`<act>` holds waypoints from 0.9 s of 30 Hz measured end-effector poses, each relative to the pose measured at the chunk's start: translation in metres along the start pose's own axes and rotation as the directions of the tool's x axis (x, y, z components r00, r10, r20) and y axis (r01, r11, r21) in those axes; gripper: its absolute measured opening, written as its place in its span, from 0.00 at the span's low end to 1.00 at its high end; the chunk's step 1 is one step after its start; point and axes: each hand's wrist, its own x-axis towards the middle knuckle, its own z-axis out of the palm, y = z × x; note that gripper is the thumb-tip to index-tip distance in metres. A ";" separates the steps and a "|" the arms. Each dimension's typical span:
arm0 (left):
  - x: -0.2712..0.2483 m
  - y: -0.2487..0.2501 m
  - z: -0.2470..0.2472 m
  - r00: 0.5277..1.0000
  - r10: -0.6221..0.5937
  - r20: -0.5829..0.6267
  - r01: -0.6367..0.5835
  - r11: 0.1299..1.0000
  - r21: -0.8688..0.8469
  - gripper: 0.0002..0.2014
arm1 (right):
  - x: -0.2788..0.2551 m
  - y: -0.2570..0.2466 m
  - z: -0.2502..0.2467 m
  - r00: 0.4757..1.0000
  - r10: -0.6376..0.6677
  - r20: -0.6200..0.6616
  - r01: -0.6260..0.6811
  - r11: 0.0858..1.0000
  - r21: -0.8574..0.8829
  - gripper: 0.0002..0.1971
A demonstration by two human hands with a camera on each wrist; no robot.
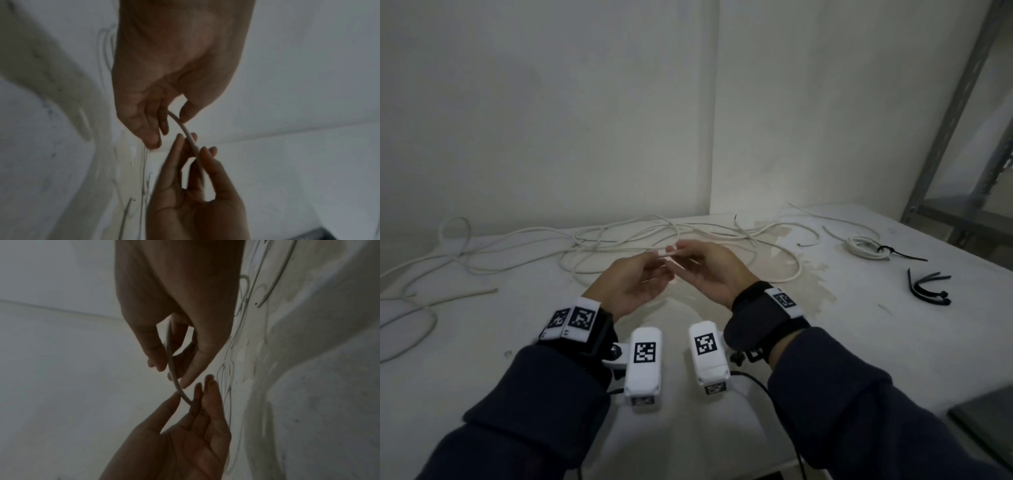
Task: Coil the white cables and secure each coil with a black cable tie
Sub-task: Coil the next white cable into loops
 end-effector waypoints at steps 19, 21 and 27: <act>-0.005 0.016 -0.082 0.934 0.064 -0.351 0.197 0.728 0.657 0.19 | 0.037 0.010 -0.042 0.813 -0.038 -0.582 0.074 0.997 0.038 0.17; -0.009 0.021 -0.082 0.915 0.145 -0.376 0.317 0.319 0.893 0.34 | 0.043 0.011 -0.040 0.802 -0.054 -0.595 0.135 0.986 0.093 0.16; -0.031 0.026 -0.056 0.987 -0.161 0.008 0.095 0.617 0.782 0.23 | 0.056 0.012 -0.033 0.763 -0.109 -0.637 0.357 0.893 0.275 0.25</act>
